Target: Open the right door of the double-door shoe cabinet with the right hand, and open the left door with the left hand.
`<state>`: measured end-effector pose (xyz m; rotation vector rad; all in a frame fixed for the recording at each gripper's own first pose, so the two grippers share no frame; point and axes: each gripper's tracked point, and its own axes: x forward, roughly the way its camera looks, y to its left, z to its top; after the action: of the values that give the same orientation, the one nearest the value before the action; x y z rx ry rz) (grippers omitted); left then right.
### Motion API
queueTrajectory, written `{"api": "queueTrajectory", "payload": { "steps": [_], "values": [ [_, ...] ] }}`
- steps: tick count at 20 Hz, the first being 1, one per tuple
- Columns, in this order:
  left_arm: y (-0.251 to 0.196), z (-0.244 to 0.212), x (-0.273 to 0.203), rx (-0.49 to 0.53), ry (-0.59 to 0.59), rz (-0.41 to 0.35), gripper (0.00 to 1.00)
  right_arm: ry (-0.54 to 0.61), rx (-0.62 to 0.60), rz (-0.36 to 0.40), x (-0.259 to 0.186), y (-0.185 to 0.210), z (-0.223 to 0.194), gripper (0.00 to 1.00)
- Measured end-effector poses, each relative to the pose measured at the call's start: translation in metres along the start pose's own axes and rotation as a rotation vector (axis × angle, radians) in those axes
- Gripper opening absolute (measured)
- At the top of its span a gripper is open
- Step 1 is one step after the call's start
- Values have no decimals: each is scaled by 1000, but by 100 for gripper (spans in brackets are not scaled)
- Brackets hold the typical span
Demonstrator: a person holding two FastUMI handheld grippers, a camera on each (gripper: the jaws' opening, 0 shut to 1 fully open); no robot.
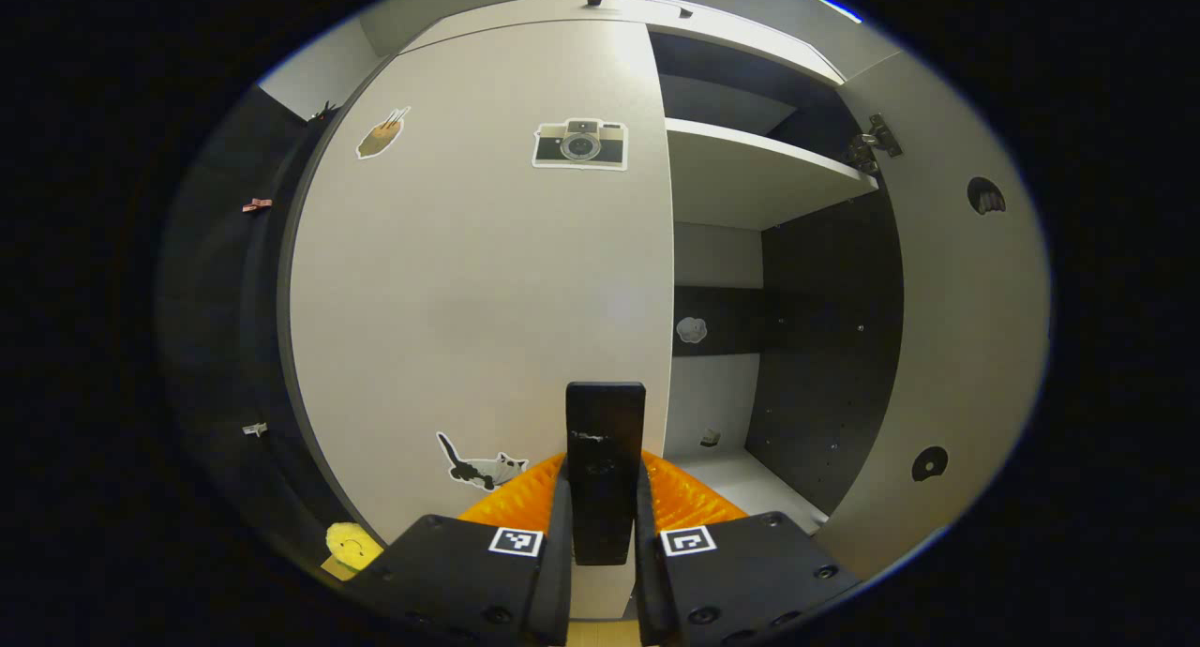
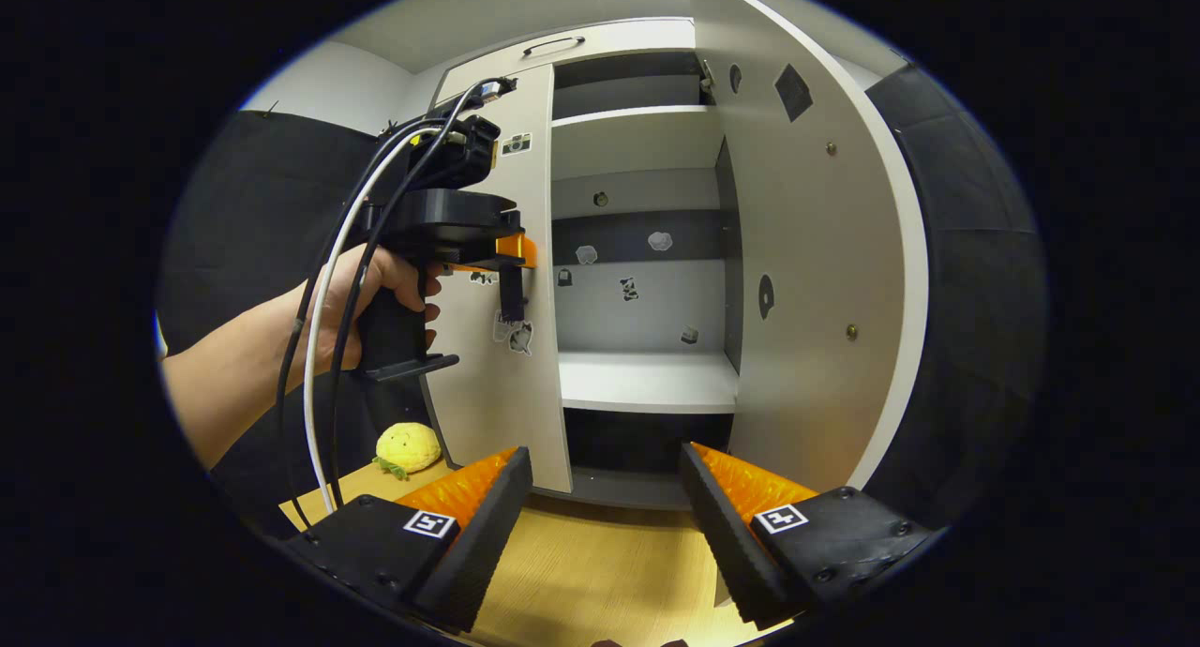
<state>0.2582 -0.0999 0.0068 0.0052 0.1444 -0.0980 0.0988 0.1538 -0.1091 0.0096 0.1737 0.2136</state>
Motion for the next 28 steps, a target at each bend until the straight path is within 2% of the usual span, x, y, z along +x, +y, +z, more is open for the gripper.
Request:
{"api": "queueTrajectory", "payload": {
  "steps": [8, 17, 21, 28],
  "values": [
    [1, -2, -5, -36, -8, -19, 15, 10, -4, -18, 5, -3, -1, 100],
    [15, -4, -66, -49, -53, -77, 15, 36, -8, -89, 41, -17, 2, 100],
    [19, -5, -81, -69, -48, -116, 15, 12, -40, -147, 29, -16, 7, 100],
    [39, -6, -122, -58, -45, -153, 15, 12, 9, -224, 5, -1, -3, 100]
  ]
}}
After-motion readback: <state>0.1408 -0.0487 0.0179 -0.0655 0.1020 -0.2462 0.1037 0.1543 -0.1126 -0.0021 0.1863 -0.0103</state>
